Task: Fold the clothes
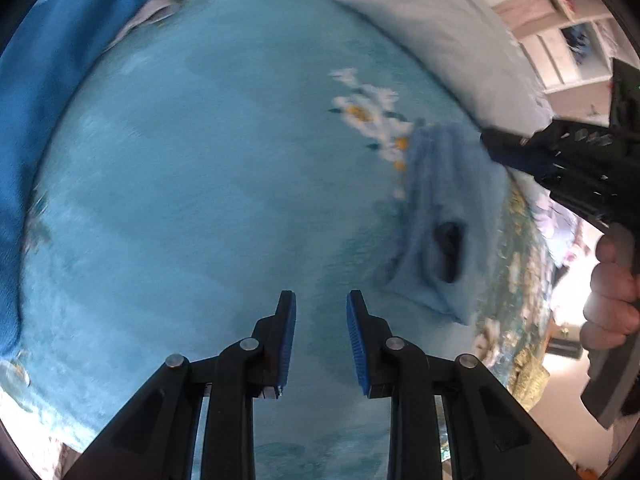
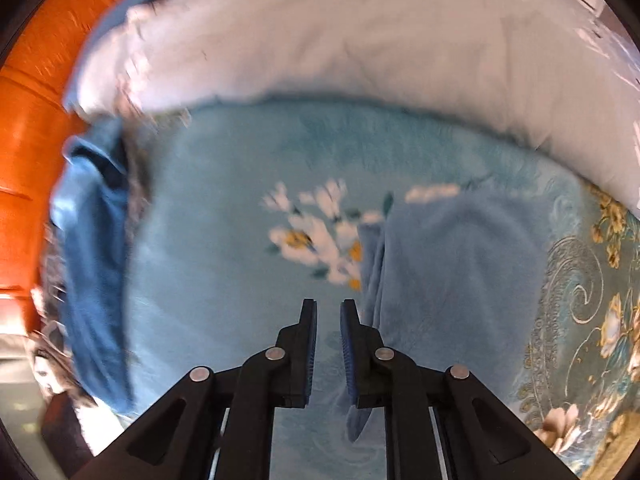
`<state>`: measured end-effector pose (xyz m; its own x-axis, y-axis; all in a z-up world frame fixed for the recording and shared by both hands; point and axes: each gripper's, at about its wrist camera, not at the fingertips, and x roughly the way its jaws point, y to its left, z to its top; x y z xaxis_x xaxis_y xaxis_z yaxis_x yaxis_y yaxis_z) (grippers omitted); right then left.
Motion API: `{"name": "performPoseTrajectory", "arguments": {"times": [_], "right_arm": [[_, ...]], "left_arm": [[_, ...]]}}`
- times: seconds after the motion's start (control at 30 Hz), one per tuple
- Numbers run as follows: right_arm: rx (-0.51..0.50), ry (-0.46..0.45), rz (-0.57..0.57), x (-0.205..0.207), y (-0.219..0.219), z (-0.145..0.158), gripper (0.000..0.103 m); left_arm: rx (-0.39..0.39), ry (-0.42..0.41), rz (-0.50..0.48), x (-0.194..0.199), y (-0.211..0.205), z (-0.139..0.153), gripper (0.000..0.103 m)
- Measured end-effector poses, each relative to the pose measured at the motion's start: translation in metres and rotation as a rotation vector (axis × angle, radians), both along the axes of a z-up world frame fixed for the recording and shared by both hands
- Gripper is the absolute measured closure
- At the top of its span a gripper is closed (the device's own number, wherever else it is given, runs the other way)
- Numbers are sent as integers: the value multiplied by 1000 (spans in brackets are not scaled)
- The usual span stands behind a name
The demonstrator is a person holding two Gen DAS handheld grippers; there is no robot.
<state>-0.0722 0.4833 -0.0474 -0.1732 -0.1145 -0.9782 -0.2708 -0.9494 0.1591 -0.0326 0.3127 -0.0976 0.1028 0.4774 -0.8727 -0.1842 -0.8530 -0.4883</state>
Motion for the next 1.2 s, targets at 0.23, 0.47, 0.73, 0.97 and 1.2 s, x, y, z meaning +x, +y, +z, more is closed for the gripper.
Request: {"name": "performPoseTrajectory", "arguments": {"times": [0.23,0.47,0.73,0.97,1.2], "right_arm": [[56,19,-125,62,56,30,85],[55,-75,-298,147,105,11,85],[-1,-122,-420,202,126,-3,85],[-37,-114,-438,210,129,-4,85],[-69,-115,-426,212,125,-13,85]], "left_arm": [[122,49,-164,3,72,18,63],[90,44,-243,-2,122,-5,62],[88,27,-263,0,141,-16,92],[138,99,-214,0,129,1,100],[41,55,-142,2,99,-29,100]]}}
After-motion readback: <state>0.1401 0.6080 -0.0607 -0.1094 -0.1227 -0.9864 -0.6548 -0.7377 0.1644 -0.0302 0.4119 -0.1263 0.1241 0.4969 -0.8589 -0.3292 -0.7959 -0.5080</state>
